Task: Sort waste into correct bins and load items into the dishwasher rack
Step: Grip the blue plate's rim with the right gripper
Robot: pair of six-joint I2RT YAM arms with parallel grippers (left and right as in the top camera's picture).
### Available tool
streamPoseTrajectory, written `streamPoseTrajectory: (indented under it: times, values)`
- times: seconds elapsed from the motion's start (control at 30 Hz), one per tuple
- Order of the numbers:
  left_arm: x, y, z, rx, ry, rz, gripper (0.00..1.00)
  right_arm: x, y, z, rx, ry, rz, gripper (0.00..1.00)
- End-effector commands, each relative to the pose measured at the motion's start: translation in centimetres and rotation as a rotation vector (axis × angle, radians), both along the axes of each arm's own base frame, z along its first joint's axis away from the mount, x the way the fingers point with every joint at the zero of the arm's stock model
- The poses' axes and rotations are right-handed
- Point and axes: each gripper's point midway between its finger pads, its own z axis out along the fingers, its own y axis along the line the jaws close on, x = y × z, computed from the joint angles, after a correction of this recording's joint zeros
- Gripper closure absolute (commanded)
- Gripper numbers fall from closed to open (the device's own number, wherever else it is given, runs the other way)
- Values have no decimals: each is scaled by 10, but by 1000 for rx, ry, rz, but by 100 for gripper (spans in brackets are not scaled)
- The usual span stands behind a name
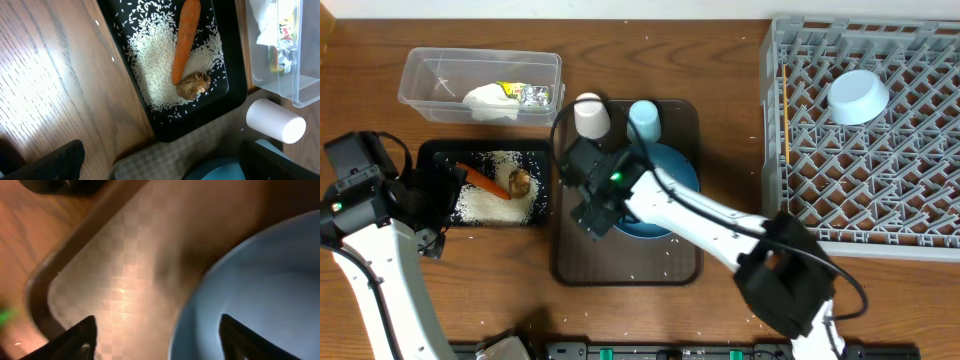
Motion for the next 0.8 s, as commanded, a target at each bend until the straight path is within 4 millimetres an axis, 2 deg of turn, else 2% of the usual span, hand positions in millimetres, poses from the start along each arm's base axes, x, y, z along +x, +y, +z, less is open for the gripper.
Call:
streamPoseTrajectory:
  times: [0.0,0.1,0.17,0.33,0.77]
  values:
    - [-3,1,1,2,2,15,2,0,1,-14,-37,-10,10,39]
    - [-3,1,1,2,2,15,2,-2,1,-22,-49,-2,13,57]
    - [-3,1,1,2,2,15,2,-2,1,-23,-51,2,1,64]
    - [-3,1,1,2,2,15,2,-3,0,-24,-54,5,-15,65]
    - [-3,1,1,2,2,15,2,-6,-14,-42,-103,0,-36,67]
